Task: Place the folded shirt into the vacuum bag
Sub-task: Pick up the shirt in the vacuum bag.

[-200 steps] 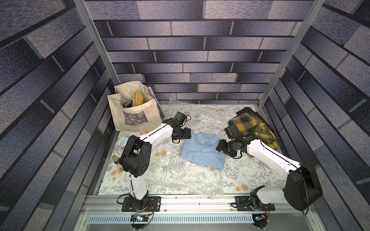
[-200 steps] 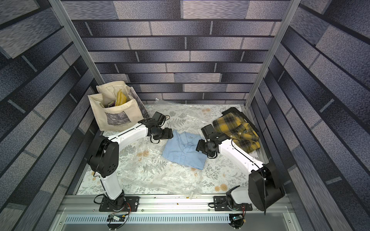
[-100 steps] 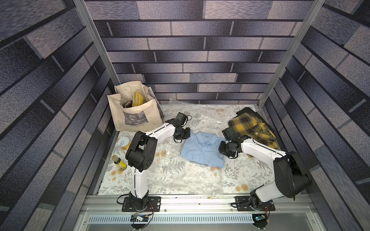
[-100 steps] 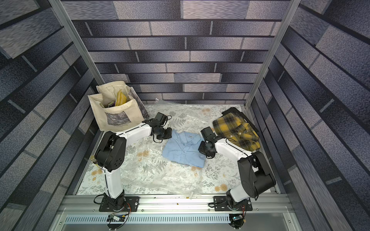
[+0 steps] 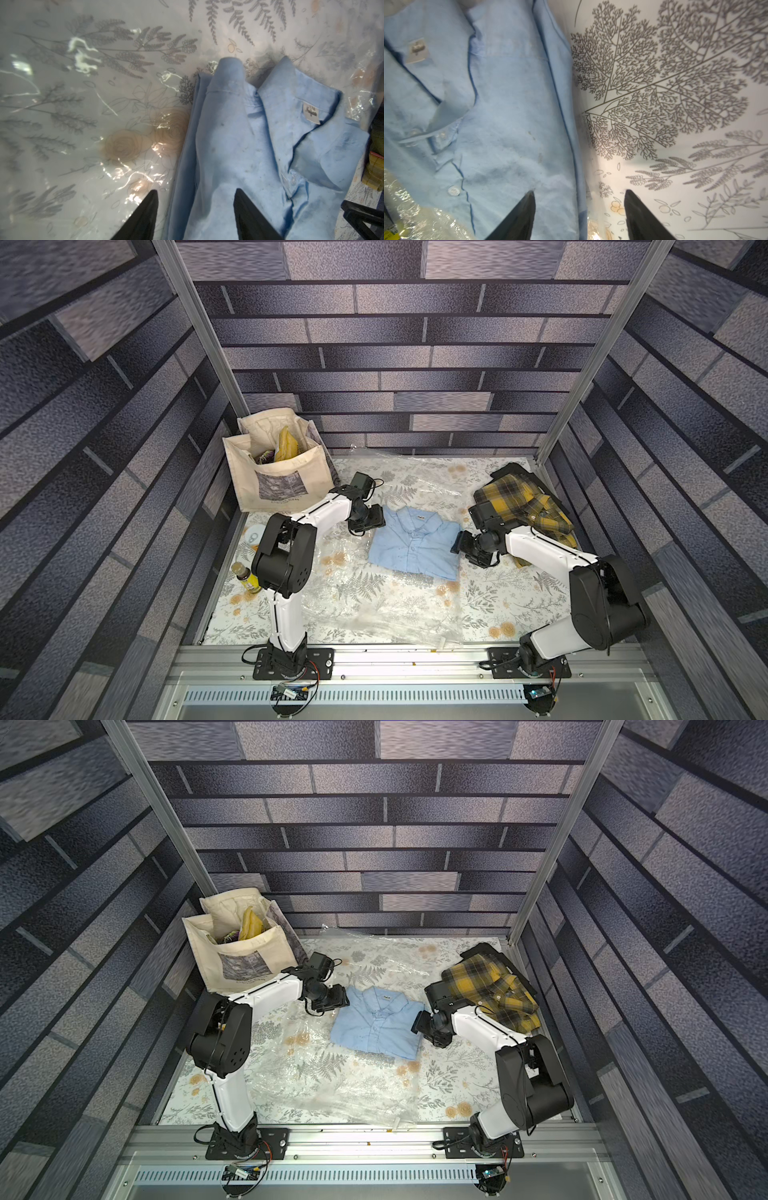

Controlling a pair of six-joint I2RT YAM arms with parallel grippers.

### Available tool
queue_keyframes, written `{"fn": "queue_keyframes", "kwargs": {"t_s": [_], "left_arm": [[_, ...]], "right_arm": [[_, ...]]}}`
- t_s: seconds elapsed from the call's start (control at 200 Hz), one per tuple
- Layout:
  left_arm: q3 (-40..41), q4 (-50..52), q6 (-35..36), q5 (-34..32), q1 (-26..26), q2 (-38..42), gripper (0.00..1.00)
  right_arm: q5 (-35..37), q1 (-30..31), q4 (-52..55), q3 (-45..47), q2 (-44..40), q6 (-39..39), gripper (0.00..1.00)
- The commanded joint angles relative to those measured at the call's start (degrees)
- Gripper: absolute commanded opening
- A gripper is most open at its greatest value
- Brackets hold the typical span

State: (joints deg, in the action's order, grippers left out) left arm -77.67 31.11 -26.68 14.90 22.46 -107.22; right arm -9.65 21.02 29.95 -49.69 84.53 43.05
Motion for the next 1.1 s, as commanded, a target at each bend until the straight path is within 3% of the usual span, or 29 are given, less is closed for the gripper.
{"fn": "queue_keyframes", "kwargs": {"t_s": [0.0,0.075,0.165,0.401,0.631,0.862,1.097], "left_arm": [[-1.6,5.0,3.2,-3.8,3.5,6.2,0.61],[-2.3,3.4,3.0,-2.7,8.0,4.9,0.60],[-3.7,1.2,2.2,-0.9,11.4,2.1,0.59],[-5.1,-4.5,0.3,3.1,11.9,-3.5,0.55],[-2.9,-5.4,-0.1,4.0,9.6,-5.3,0.54],[-0.9,-6.2,-0.2,4.8,9.2,-6.9,0.53],[-2.7,-4.7,0.2,5.2,9.6,-7.8,0.51]], "right_arm": [[-6.8,-0.5,-0.8,3.3,-2.0,2.3,0.68],[-5.7,-0.7,-2.4,3.3,-1.4,2.7,0.67],[-6.7,-0.4,-3.3,1.5,-1.0,4.6,0.58],[-6.4,1.9,-6.6,4.7,-0.9,9.3,0.46],[-3.3,1.8,-9.8,4.5,4.8,11.0,0.45],[-0.4,1.7,-7.1,3.6,6.8,9.0,0.59],[-2.9,1.5,-15.0,2.6,10.3,7.8,0.57]]}}
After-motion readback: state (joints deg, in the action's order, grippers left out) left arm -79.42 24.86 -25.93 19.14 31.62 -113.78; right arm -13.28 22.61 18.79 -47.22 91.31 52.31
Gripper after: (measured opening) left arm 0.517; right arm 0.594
